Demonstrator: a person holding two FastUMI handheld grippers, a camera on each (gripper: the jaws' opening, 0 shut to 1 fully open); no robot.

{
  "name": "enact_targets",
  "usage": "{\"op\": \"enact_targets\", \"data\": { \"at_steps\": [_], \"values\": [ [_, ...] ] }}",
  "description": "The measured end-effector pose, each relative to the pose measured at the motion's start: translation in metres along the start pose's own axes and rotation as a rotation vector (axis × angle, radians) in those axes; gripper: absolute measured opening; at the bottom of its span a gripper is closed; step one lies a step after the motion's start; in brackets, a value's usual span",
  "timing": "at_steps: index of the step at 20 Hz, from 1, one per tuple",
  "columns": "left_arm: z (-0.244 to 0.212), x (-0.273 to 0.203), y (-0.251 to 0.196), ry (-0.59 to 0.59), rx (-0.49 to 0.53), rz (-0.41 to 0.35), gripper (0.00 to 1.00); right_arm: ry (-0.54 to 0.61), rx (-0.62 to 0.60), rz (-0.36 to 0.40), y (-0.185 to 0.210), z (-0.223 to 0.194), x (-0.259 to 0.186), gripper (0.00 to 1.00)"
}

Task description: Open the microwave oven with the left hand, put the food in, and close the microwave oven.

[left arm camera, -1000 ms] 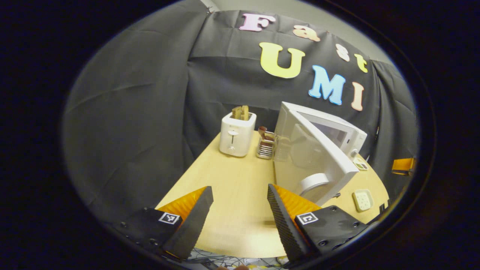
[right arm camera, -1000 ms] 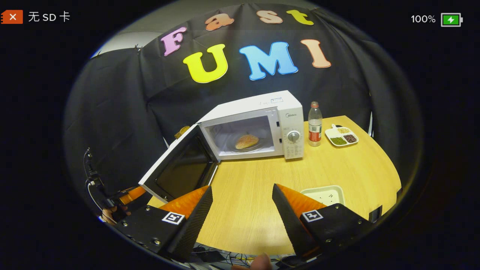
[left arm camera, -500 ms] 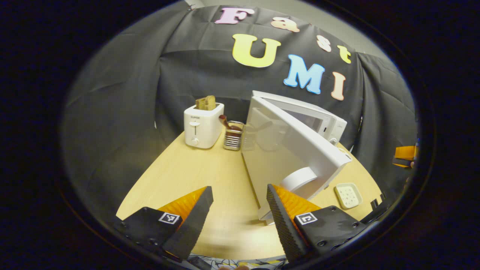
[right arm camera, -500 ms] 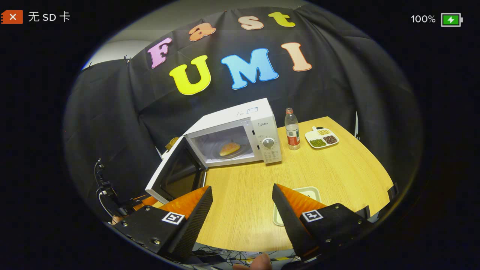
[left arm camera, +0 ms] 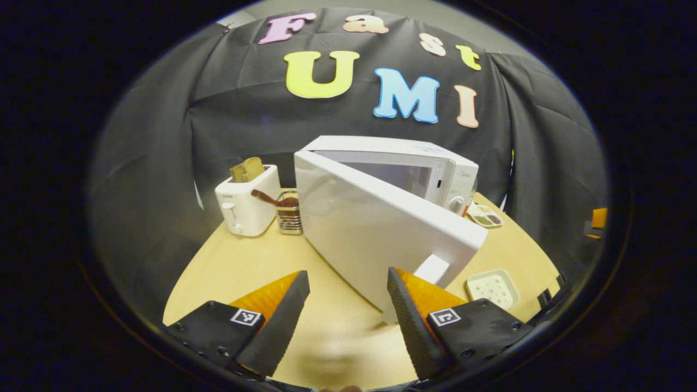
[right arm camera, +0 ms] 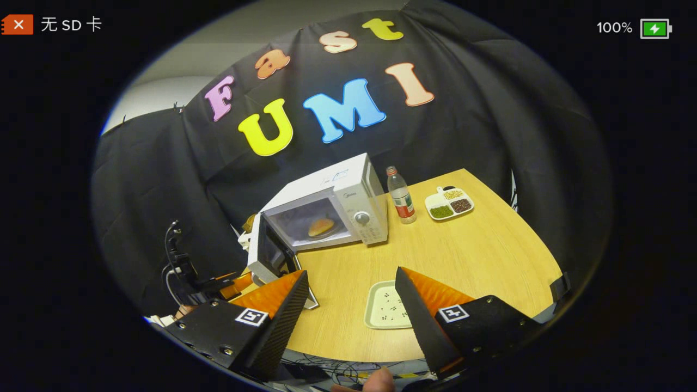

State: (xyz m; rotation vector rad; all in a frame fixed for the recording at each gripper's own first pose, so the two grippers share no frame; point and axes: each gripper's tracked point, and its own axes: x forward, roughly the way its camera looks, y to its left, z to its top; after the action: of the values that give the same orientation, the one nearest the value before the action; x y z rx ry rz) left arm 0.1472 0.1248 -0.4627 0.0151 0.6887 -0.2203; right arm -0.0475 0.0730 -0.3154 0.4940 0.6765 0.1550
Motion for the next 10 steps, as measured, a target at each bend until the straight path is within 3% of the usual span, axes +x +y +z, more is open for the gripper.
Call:
{"op": "enact_targets", "data": {
  "at_steps": [5,7,10],
  "values": [
    [0.025,0.050,-0.061,0.016,0.002,-0.028,1.00,-0.042,0.018,-0.026,-0.022,0.017,-0.019,0.98],
    [0.044,0.074,-0.083,-0.006,0.023,-0.046,0.92,-0.063,0.010,-0.055,-0.031,0.023,-0.018,0.98],
    [0.072,0.114,-0.110,-0.037,0.056,-0.090,0.92,-0.073,0.017,-0.109,-0.037,0.031,-0.011,0.98]
  ]
}}
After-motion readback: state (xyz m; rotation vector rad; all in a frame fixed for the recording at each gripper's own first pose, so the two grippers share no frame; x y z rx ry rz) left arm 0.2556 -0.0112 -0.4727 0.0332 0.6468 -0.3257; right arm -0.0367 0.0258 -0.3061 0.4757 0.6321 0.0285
